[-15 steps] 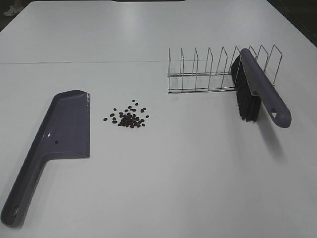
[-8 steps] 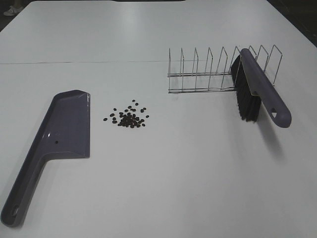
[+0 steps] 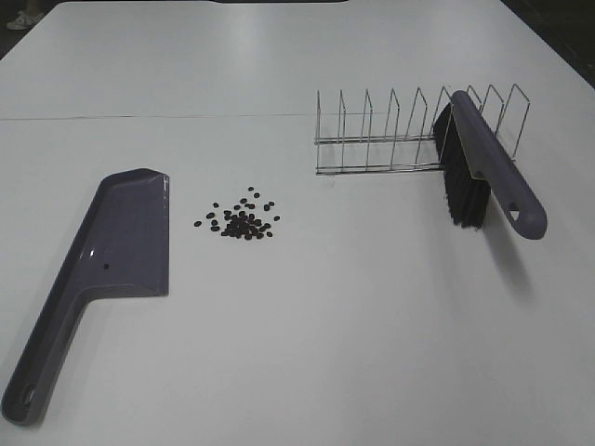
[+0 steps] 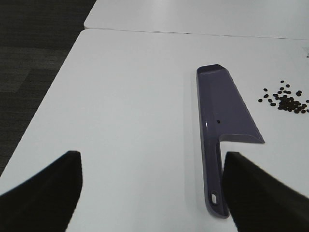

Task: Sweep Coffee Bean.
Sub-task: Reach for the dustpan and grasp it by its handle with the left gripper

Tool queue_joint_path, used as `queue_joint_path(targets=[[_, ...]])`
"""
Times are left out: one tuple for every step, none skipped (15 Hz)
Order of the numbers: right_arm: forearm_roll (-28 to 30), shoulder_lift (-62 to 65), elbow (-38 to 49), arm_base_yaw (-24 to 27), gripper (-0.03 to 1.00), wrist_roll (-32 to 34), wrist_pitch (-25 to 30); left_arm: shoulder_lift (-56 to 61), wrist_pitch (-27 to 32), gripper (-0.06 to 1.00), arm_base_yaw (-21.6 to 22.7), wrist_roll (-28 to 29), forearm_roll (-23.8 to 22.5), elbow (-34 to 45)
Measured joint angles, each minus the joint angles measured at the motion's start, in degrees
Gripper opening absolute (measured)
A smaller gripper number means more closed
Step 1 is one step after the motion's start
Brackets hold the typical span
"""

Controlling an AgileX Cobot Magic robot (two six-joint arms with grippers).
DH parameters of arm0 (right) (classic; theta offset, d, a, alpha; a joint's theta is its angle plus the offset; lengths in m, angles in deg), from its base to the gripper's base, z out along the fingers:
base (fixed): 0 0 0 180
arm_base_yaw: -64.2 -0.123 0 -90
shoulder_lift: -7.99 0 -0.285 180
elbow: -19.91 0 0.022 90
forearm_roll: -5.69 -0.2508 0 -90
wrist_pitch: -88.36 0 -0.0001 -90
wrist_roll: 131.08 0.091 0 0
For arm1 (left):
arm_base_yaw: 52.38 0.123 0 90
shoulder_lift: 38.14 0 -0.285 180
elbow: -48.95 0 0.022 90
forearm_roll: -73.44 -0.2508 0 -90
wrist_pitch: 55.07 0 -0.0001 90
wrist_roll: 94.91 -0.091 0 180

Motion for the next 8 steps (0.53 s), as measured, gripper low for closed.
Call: queue_joint_path(targets=[[0.00,0.00,0.00,0.00,0.75,0.00,0.00,0.00,0.00,0.73,0.00,0.00,0.00,0.00],[0.00,0.00,0.00,0.00,0.75,0.00,0.00,0.00,0.00,0.73,0.00,0.00,0.00,0.00],[0.00,0.00,0.00,0.00,0.75,0.00,0.00,0.00,0.00,0.73,0.00,0.00,0.00,0.00],[0.00,0.00,0.00,0.00,0.75,0.00,0.00,0.00,0.00,0.73,0.00,0.00,0.00,0.00],[0.00,0.00,0.00,0.00,0.75,0.00,0.00,0.00,0.00,0.73,0.00,0.00,0.00,0.00],[0.00,0.00,0.00,0.00,0.75,0.00,0.00,0.00,0.00,0.73,0.00,0.00,0.00,0.00],[0.00,0.00,0.00,0.00,0.75,0.00,0.00,0.00,0.00,0.73,0.00,0.00,0.00,0.00],[0.00,0.00,0.00,0.00,0.75,0.00,0.00,0.00,0.00,0.73,0.00,0.00,0.00,0.00]])
